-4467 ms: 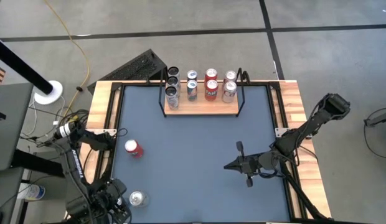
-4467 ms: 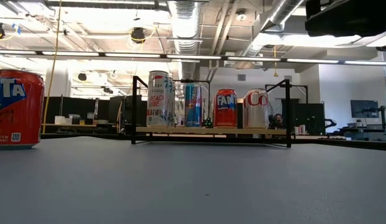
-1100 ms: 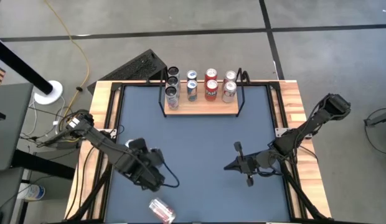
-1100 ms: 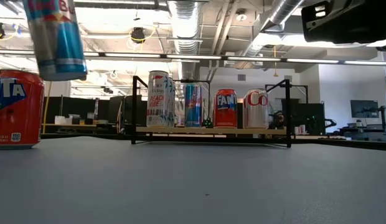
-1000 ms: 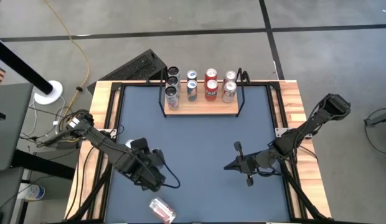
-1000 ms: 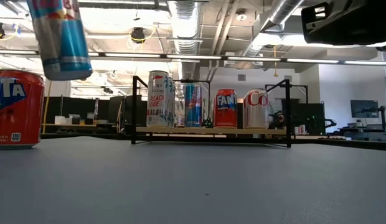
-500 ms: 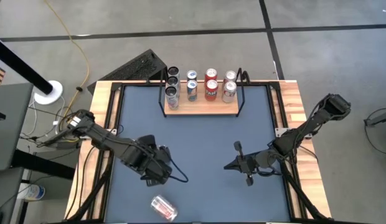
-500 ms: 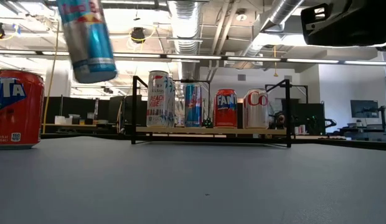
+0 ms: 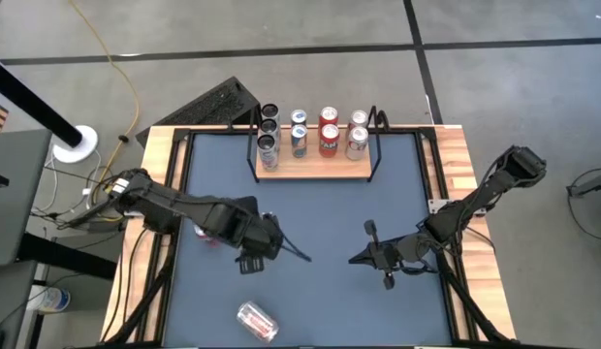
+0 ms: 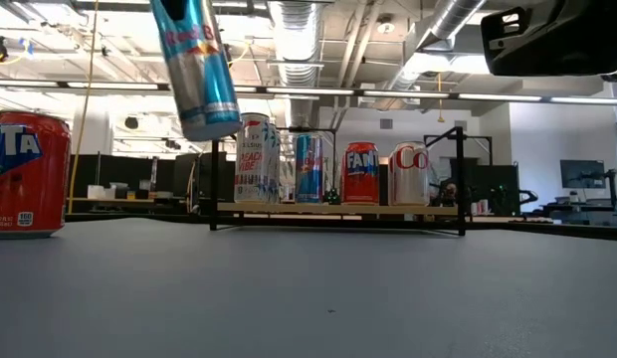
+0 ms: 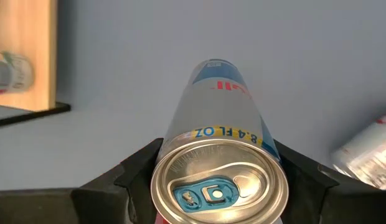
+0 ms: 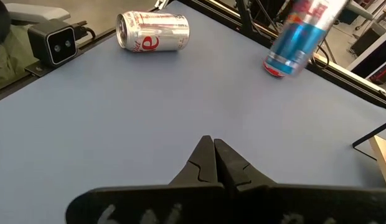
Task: Place canned beverage on shelf
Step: Put the blue soda can on the shelf aligned with the other blue soda cans
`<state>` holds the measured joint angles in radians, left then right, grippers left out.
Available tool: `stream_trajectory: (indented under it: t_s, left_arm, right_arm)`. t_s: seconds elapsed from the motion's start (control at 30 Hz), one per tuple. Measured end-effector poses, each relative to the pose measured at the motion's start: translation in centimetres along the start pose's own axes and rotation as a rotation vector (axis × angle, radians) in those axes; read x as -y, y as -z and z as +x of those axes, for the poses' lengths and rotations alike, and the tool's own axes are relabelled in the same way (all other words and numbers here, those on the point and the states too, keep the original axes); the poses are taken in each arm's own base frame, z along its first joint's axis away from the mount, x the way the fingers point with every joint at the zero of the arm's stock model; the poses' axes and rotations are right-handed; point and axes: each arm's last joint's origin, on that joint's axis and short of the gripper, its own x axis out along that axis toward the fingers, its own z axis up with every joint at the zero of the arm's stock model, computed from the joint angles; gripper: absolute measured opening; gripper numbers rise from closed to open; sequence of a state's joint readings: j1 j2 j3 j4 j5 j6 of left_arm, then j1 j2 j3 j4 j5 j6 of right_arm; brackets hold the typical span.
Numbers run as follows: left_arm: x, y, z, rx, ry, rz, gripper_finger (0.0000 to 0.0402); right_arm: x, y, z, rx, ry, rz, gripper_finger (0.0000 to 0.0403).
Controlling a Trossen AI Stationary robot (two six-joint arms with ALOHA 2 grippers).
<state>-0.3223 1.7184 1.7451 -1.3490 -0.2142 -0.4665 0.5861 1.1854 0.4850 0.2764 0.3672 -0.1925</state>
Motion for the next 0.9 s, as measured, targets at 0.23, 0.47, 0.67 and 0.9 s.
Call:
stream_trajectory:
  t_s: [0.23, 0.47, 0.67, 0.9]
  left_arm:
    - [-4.3, -2.1, 0.9, 0.01, -0.004, -0.048, 0.0227]
    - [-7.6, -4.7, 2.9, 0.071, 0.076, -0.069, 0.0227]
    - [-9.0, -6.0, 5.8, 0.014, 0.13, -0.039, 0.0227]
    - [-9.3, -6.1, 8.1, -0.094, 0.122, -0.027, 0.0227]
  right_arm:
    - [0.0, 0.1, 0.0, -0.007, -0.001, -0.011, 0.0]
    - [0.3, 0.1, 0.1, -0.004, 0.012, -0.021, 0.0]
    - [1.7, 0.3, 0.5, -0.02, 0.068, 0.006, 0.0]
    - [3.0, 0.7, 0.9, -0.028, 0.058, 0.04, 0.0]
